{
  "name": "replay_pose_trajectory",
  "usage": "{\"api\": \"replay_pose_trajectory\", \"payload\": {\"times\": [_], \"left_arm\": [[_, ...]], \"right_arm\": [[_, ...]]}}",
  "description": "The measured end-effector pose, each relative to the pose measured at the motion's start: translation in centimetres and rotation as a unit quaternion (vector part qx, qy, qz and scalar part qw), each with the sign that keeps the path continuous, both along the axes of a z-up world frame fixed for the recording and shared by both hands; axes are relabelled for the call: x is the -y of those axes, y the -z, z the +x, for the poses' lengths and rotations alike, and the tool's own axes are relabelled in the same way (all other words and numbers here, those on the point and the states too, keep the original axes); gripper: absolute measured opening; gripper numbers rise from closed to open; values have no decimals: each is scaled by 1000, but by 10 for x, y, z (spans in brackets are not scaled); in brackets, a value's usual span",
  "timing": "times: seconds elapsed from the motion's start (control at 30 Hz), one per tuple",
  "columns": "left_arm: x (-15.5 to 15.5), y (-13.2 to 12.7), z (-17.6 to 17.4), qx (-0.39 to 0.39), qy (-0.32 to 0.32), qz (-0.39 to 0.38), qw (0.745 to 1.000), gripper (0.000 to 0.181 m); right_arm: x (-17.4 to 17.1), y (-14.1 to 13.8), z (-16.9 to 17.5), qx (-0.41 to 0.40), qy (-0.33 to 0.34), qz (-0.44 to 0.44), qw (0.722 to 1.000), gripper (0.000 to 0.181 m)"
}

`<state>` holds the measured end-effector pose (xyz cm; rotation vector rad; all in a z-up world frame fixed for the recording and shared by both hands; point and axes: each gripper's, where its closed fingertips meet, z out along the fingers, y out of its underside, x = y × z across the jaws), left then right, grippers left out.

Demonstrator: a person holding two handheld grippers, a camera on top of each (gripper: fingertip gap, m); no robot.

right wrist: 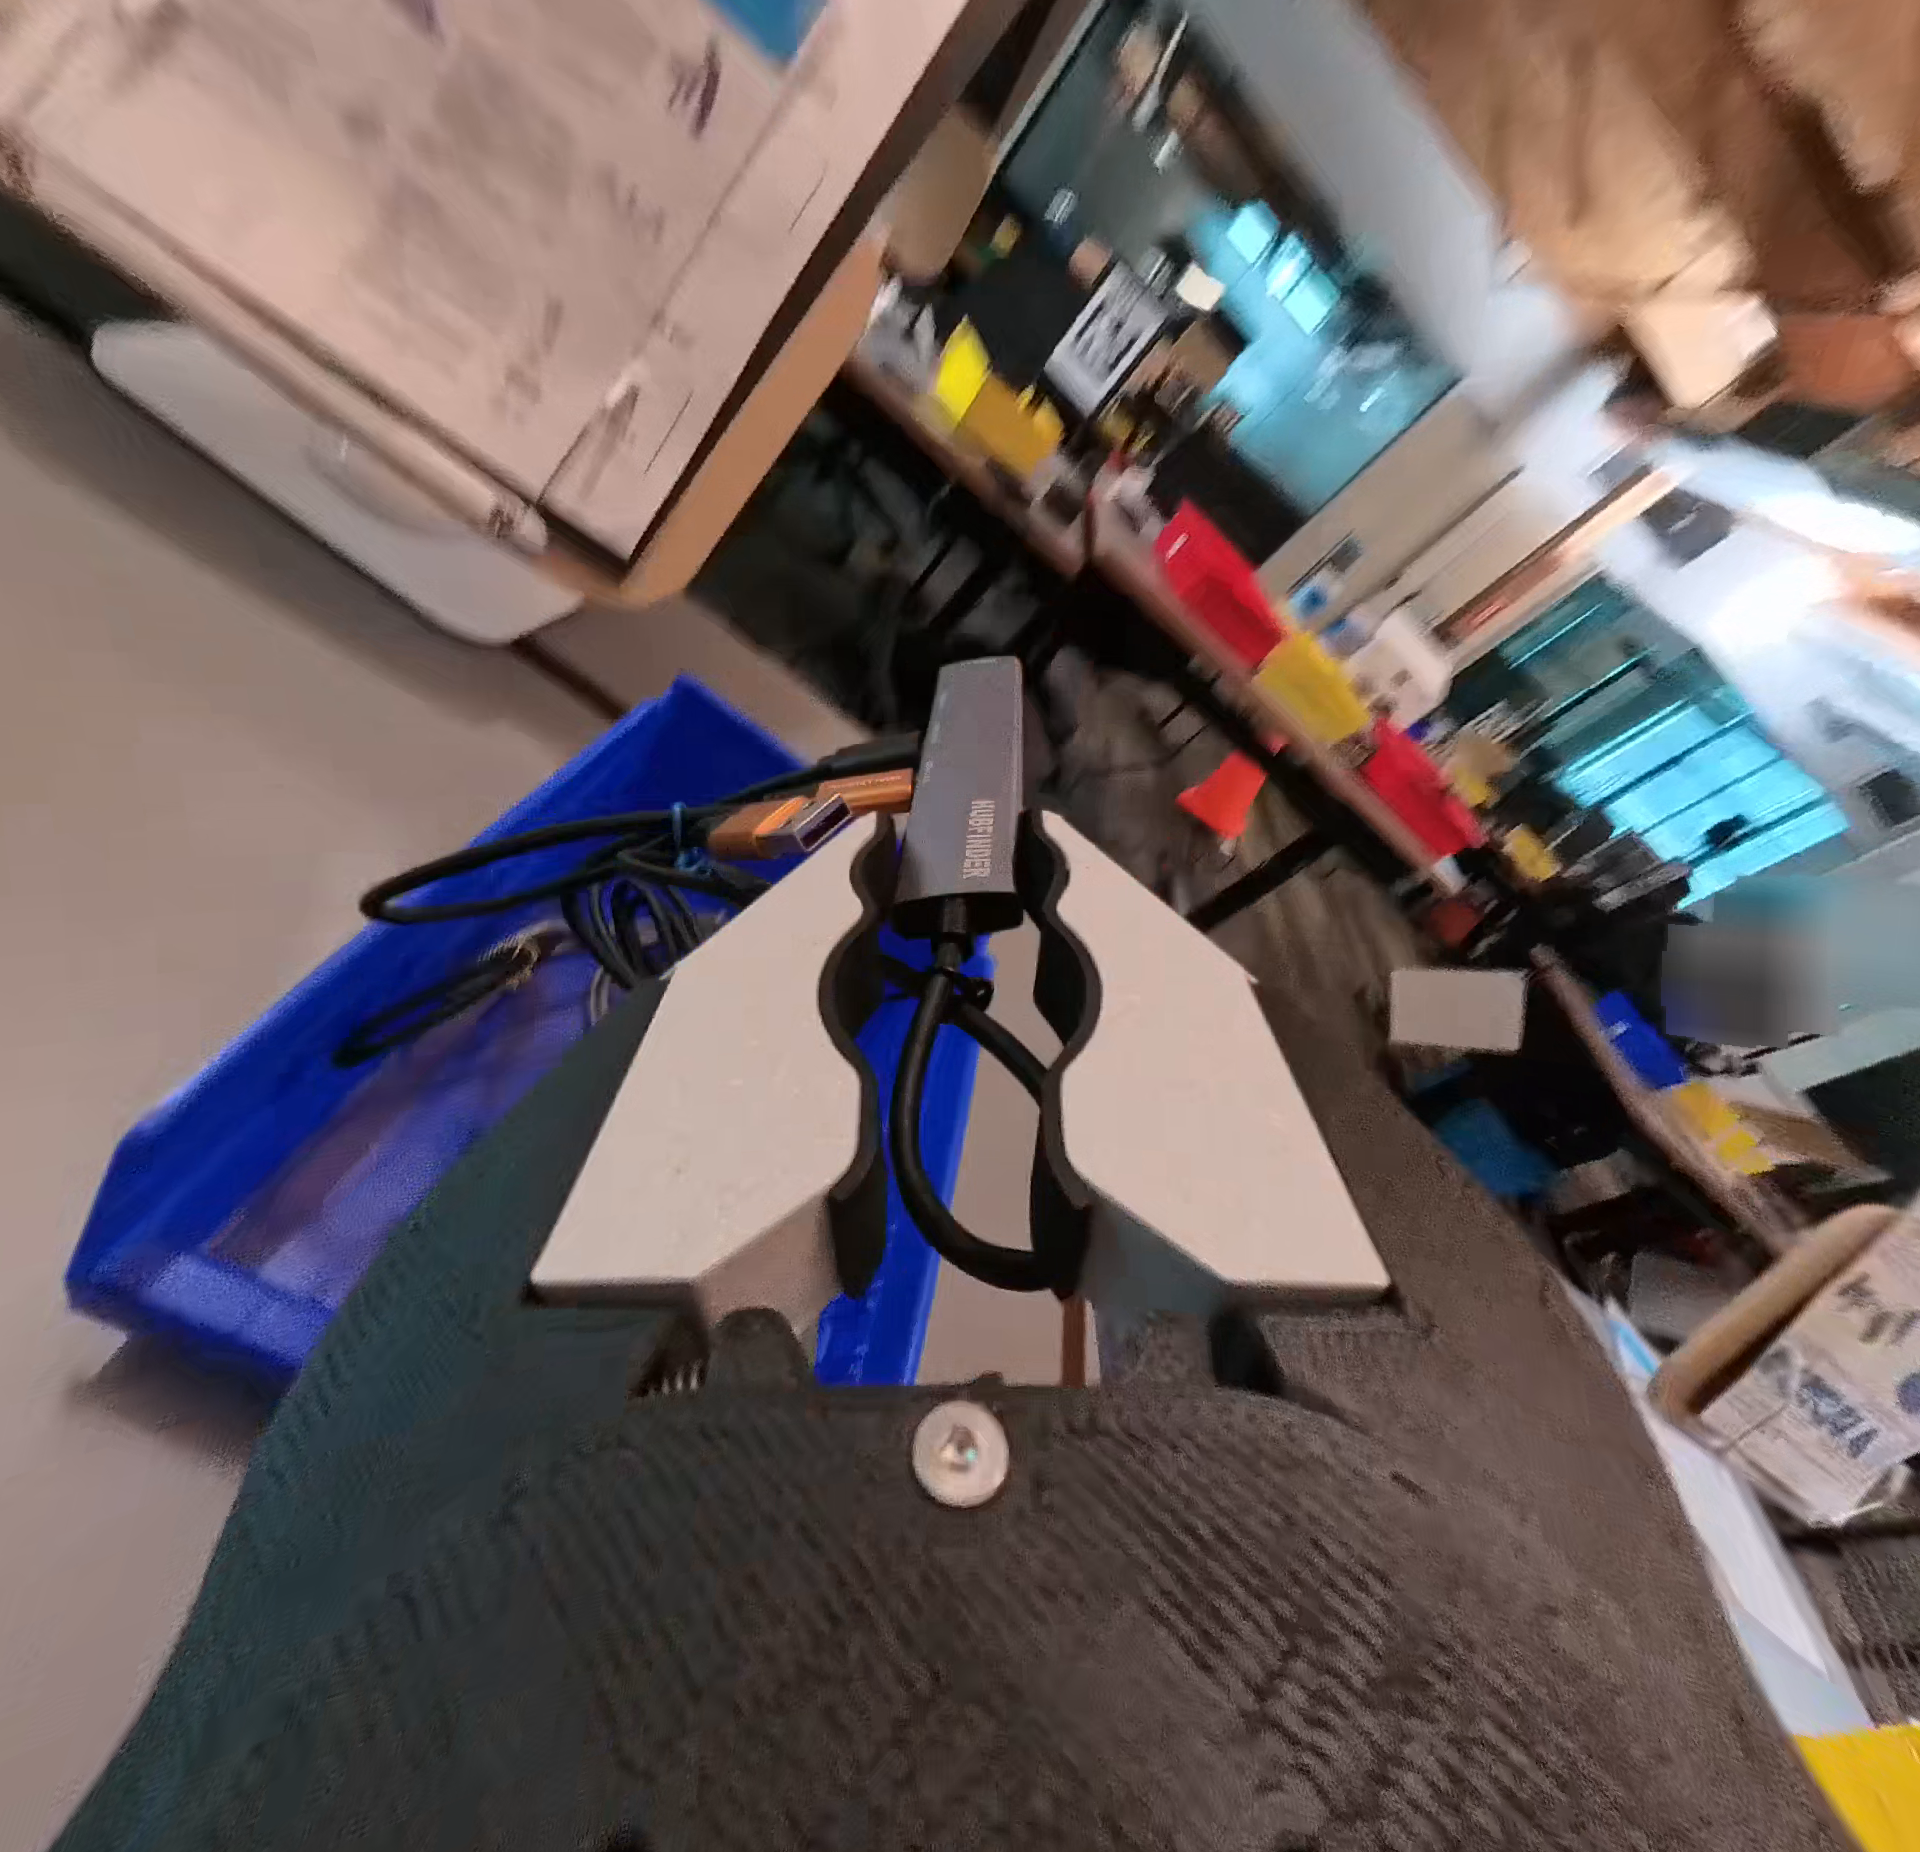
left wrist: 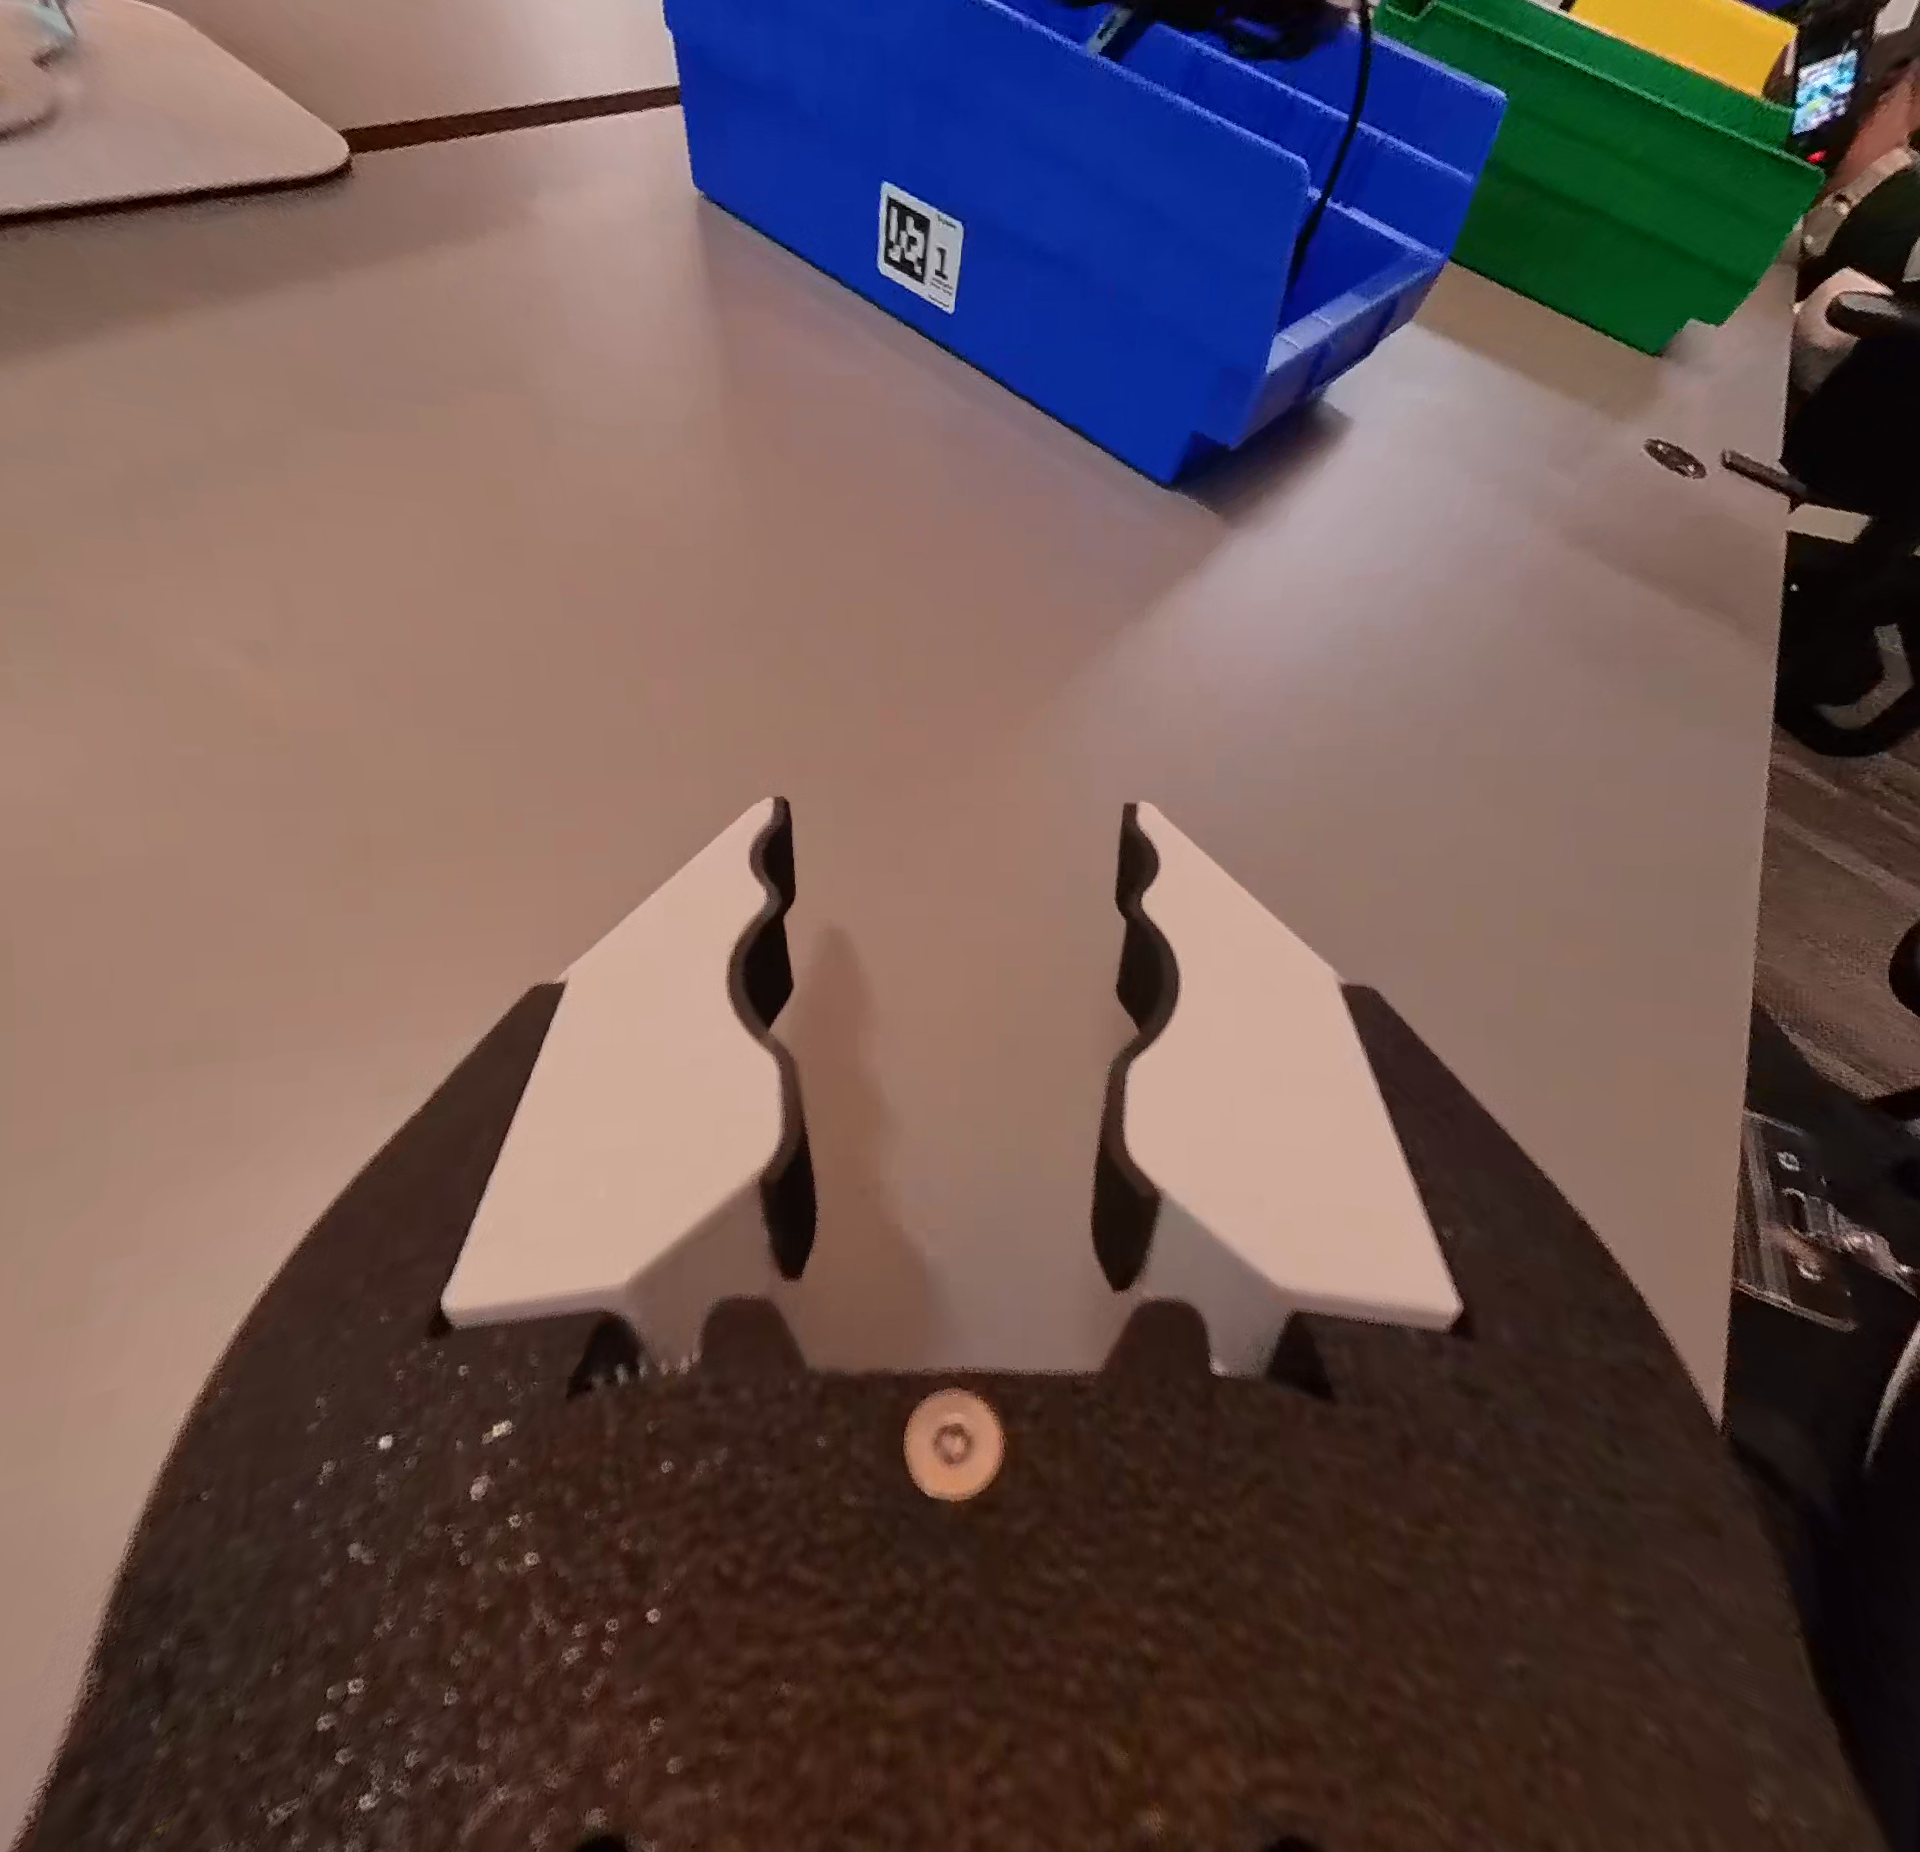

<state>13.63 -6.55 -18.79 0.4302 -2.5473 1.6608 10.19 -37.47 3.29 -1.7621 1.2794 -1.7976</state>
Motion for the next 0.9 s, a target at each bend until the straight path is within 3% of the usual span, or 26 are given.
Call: {"api": "replay_pose_trajectory", "payload": {"times": [0.03, 0.2, 0.3, 0.37, 0.53, 0.67, 0.8, 0.9], "left_arm": [[0, 0, -2, 1, 5, 1, 1000, 61], [-1, 1, -1, -2, 8, 1, 1000, 61], [-1, 1, -1, -3, 8, 1, 1000, 61], [-1, 1, -1, -5, 6, 2, 1000, 60], [-2, 1, -1, -6, 7, -1, 1000, 60], [-1, 3, -2, 3, 10, 11, 1000, 60], [0, 4, -4, 15, 11, 15, 1000, 61], [1, 5, -4, 25, 9, 25, 999, 62]], "right_arm": [[4, 14, 10, -45, 3, 15, 999, 23], [27, 80, 44, -187, 35, 95, 977, 23], [54, 117, 52, -257, 74, 81, 960, 24], [68, 133, 49, -297, 94, 72, 947, 34], [82, 134, 35, -297, 88, 116, 944, 64], [81, 110, 14, -241, 76, 159, 954, 67], [59, 79, -27, -120, 55, 215, 968, 61], [27, 97, -72, -76, 37, 243, 966, 62]]}}
